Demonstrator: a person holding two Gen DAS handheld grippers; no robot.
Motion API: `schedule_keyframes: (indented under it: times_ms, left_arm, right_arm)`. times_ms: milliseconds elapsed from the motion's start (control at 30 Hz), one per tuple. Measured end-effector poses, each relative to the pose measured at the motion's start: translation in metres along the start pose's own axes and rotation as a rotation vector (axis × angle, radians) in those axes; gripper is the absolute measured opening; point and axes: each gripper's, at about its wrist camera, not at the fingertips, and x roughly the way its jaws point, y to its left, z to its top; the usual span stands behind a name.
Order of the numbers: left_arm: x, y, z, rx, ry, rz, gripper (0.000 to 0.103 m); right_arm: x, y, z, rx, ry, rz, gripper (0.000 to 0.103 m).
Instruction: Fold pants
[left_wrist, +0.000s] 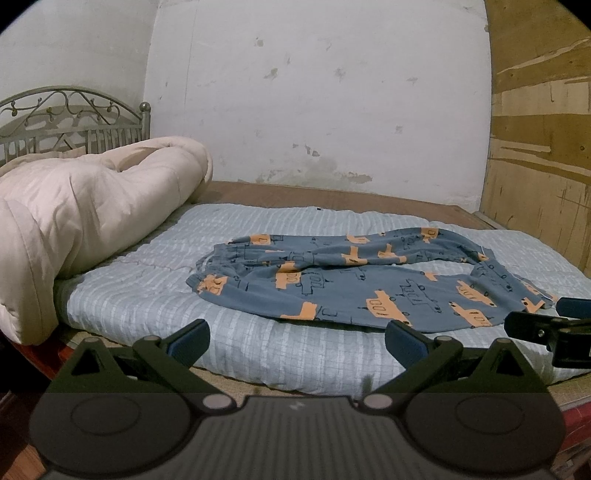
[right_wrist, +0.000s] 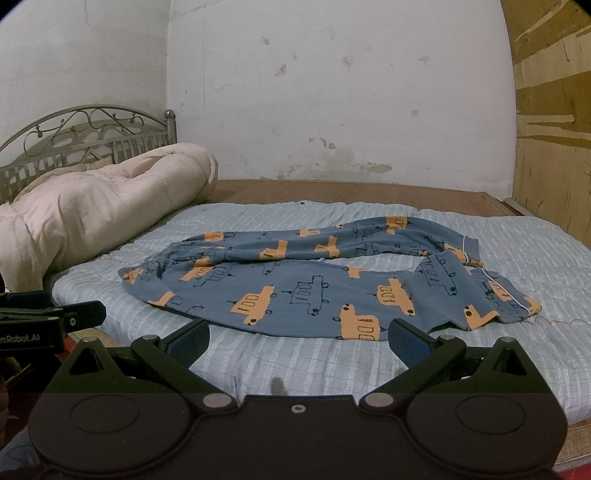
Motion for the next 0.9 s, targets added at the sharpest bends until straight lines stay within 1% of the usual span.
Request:
schedule_keyframes:
  times_ms: [833,900]
  left_arm:
    - [-0.0005,-0.0011,0.0007,0.0,0.006,0.001,0.102]
    - [0.0007,0.002,-0.0035,-0.001,0.012,0.002,0.102]
  right_arm:
    - [0.001,0.0006,-0.0005,-0.001,-0.001,0.0,0.102]
    - [0.0024,-0.0003,-0.001,-0.001,-0.001,0.001,0.102]
